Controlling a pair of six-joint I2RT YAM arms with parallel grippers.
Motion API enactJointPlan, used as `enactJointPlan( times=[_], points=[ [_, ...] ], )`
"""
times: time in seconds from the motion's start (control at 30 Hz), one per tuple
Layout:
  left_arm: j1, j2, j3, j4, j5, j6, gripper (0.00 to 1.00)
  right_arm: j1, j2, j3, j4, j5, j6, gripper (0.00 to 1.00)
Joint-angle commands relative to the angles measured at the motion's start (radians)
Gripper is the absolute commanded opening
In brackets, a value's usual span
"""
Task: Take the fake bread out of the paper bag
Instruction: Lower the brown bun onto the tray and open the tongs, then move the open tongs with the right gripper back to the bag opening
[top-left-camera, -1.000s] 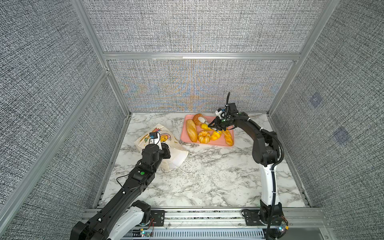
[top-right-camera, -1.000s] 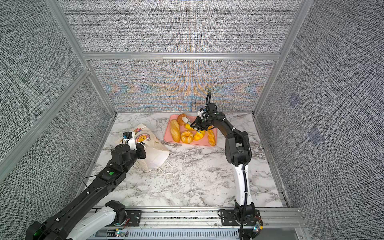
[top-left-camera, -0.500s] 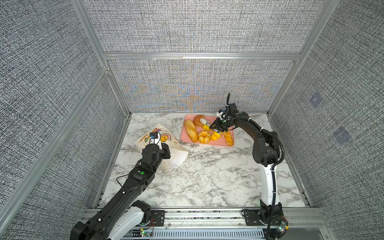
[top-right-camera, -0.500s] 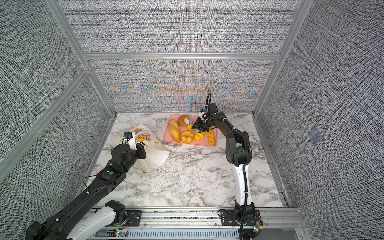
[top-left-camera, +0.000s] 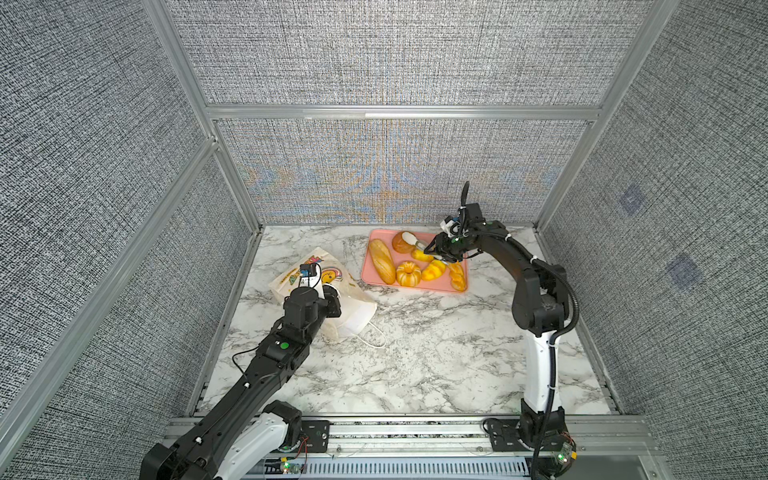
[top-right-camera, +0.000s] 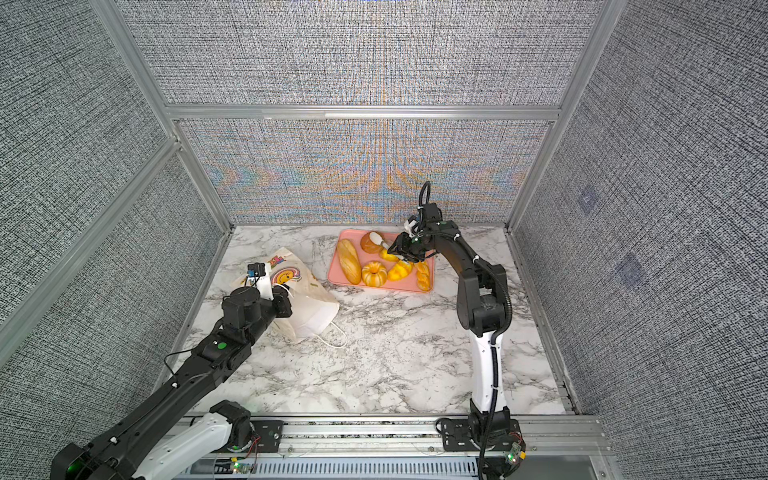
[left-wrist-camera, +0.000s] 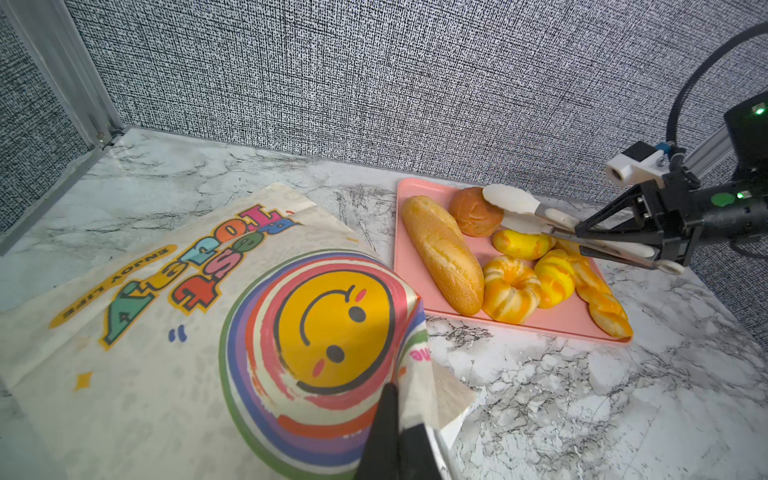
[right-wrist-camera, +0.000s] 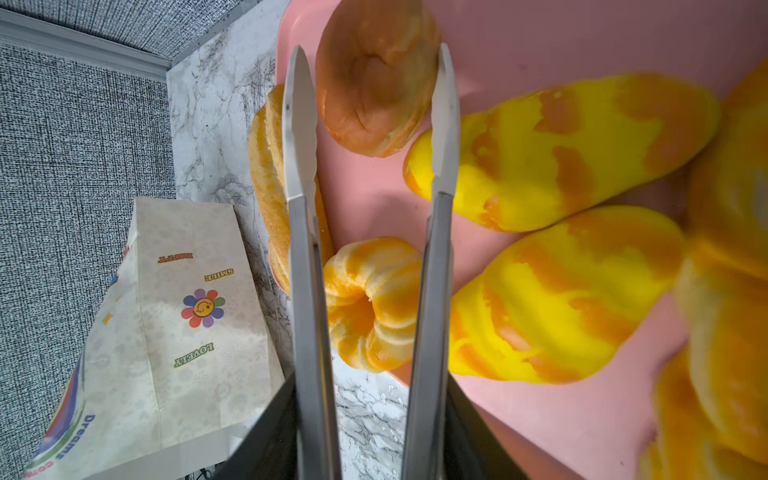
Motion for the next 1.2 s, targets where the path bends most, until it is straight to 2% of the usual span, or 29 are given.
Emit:
enactJointPlan(
  times=[0.0,0.2,0.33,0.63,0.77,0.83,0.9,1.03,1.17],
  points=[
    [0.000,-0.003,0.012,-0.029,0.005,0.026,0.00,-0.001,-0.035,0.002,-0.026,0.016,-0.018,0.49],
    [0.000,-0.012,0.008,-0.045,0.008,0.035,0.00,-0.002,-0.129,-0.026,-0.040,0.033,-0.036,0.48],
    [0.000,-0.028,0.001,-0.047,0.021,0.047,0.00,0.004,-0.247,-0.113,-0.031,0.009,-0.048,0.46],
    [0.000,-0.072,-0.009,-0.118,0.072,0.108,0.00,0.113,-0.710,-0.666,0.132,-0.077,-0.013,0.43],
    [0.000,-0.122,-0.021,-0.144,0.077,0.122,0.00,0.241,-0.928,-0.901,0.185,-0.068,0.074,0.41],
    [0.000,-0.149,-0.031,-0.149,0.089,0.126,0.00,0.325,-1.033,-0.999,0.230,-0.010,0.161,0.39],
    [0.000,-0.176,-0.044,-0.155,0.101,0.129,0.00,0.434,-1.121,-1.106,0.314,0.001,0.253,0.39],
    [0.000,-0.213,-0.060,-0.161,0.138,0.134,0.00,0.629,-1.195,-1.195,0.419,0.068,0.374,0.39],
    [0.000,-0.237,-0.061,-0.188,0.201,0.145,0.00,0.744,-1.132,-1.226,0.551,0.088,0.414,0.39]
  ],
)
